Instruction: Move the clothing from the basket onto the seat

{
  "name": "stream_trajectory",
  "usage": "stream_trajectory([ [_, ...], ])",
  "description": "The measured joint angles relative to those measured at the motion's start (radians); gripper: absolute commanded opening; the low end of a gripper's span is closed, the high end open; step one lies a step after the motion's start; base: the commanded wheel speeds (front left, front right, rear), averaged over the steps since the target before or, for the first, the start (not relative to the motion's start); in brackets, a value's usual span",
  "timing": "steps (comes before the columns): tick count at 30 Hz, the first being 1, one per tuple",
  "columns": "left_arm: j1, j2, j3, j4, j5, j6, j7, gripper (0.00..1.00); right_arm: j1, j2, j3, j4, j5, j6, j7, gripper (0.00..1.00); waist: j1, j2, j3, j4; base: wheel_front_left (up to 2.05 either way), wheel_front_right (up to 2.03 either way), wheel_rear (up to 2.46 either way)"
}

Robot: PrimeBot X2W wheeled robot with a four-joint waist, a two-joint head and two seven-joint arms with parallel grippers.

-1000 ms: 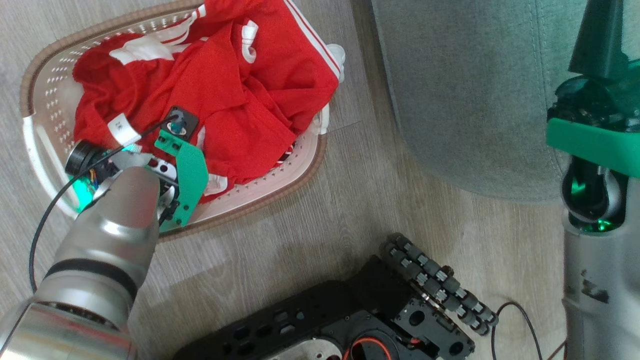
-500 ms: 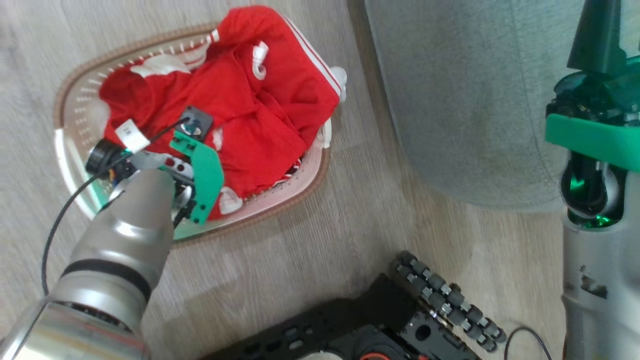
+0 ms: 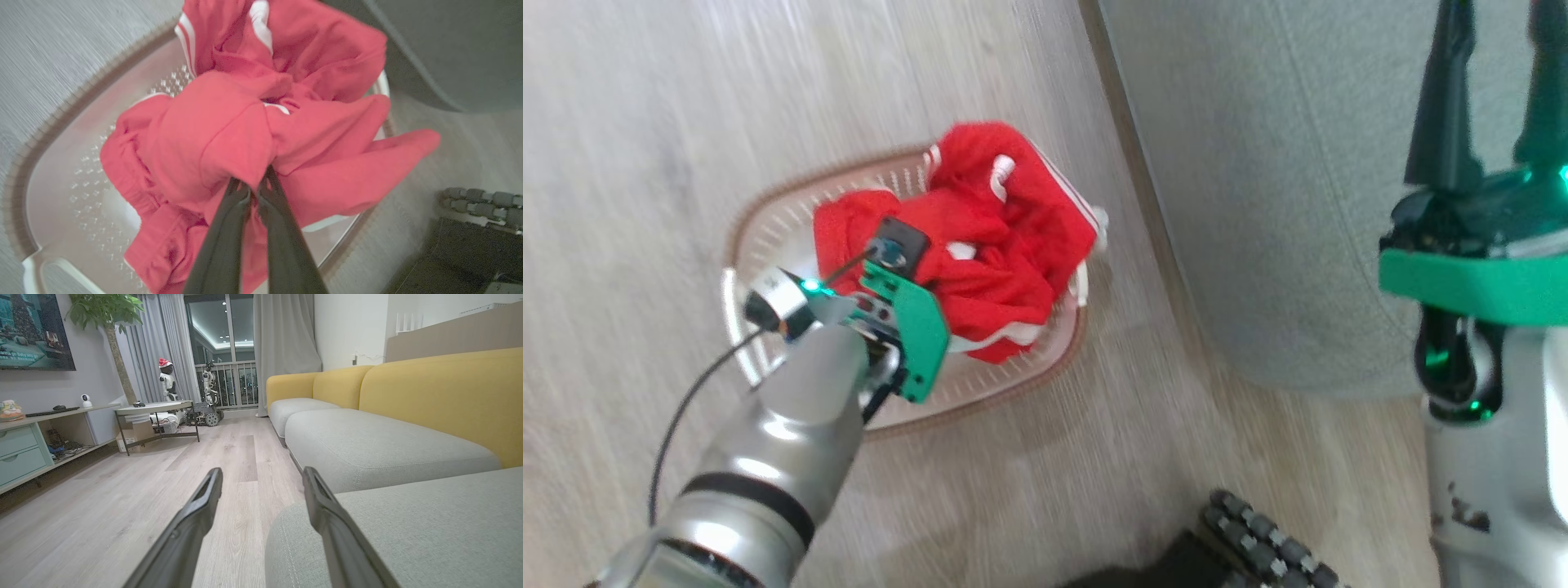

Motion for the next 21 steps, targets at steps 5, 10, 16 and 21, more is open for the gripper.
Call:
stream_trajectory([
  [5, 0.056, -0.002, -0.065, -0.093, -0.095, 0.000, -0.034, 0.00, 0.060, -0.011, 0.000, 0.015, -0.003, 0.000, 0.000, 1.00, 0.0000, 0.0000, -0.100, 0.028, 0.00, 0.00, 0.00],
  [10, 0.101, -0.002, -0.106, -0.158, -0.159, 0.000, -0.078, 0.00, 0.112, -0.027, 0.003, 0.031, -0.003, 0.000, 0.000, 1.00, 0.0000, 0.0000, -0.200, 0.057, 0.00, 0.00, 0.00],
  [16, 0.132, -0.003, -0.126, -0.229, -0.216, 0.000, -0.125, 0.00, 0.182, -0.044, 0.008, 0.045, -0.003, 0.000, 0.000, 1.00, 0.0000, 0.0000, -0.312, 0.091, 0.00, 0.00, 0.00],
  [21, 0.140, -0.004, -0.124, -0.289, -0.248, 0.001, -0.153, 0.00, 0.229, -0.046, 0.015, 0.055, -0.002, 0.000, 0.000, 1.00, 0.0000, 0.0000, -0.388, 0.114, 0.00, 0.00, 0.00],
])
